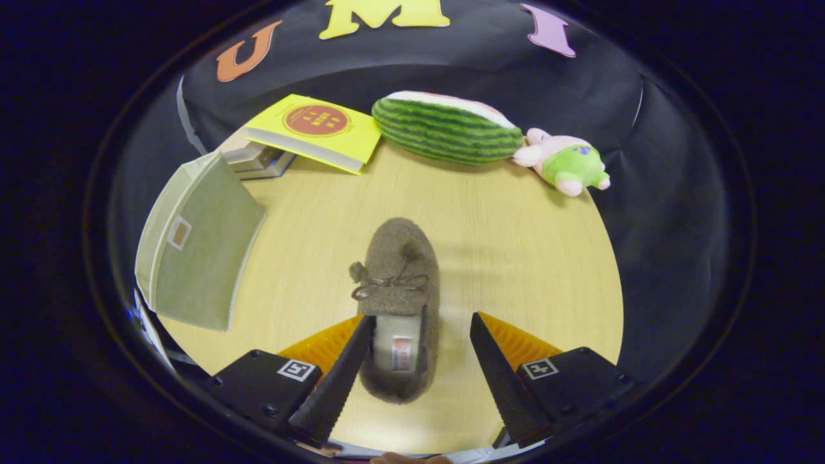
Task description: Open the storage box then place both shoes into the box .Put the left shoe in first, then the right shoe, with the right side of both shoes facing outward in a uniform manner.
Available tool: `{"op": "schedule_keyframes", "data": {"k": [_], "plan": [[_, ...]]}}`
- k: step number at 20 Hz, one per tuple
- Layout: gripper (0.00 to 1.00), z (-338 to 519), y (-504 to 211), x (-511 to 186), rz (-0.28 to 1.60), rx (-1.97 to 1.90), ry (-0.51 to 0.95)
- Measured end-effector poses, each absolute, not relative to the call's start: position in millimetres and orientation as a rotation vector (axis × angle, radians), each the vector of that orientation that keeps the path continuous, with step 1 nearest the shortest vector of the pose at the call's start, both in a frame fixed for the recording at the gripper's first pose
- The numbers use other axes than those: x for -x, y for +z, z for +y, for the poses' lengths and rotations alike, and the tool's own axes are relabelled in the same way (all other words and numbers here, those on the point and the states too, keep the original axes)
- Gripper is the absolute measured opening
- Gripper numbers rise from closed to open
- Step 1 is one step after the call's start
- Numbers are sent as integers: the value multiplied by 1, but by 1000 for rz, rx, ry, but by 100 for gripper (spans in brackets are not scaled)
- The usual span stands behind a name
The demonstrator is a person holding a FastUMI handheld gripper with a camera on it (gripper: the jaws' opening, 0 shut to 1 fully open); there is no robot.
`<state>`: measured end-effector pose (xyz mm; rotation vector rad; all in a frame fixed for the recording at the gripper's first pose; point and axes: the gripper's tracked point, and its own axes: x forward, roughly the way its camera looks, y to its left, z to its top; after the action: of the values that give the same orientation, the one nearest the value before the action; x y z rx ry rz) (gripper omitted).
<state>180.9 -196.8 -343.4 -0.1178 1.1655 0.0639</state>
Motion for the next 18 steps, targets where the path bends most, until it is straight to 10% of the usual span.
{"op": "schedule_keyframes", "data": {"k": [4,8,10,11,18], "plan": [[99,-216,-383,-191,1208,181,-5],[67,-202,-403,-204,1219,135,21],[22,-198,-411,-203,1240,178,51],[16,-197,-414,-201,1261,178,51],[6,-194,-409,-197,1257,5,-42]]}}
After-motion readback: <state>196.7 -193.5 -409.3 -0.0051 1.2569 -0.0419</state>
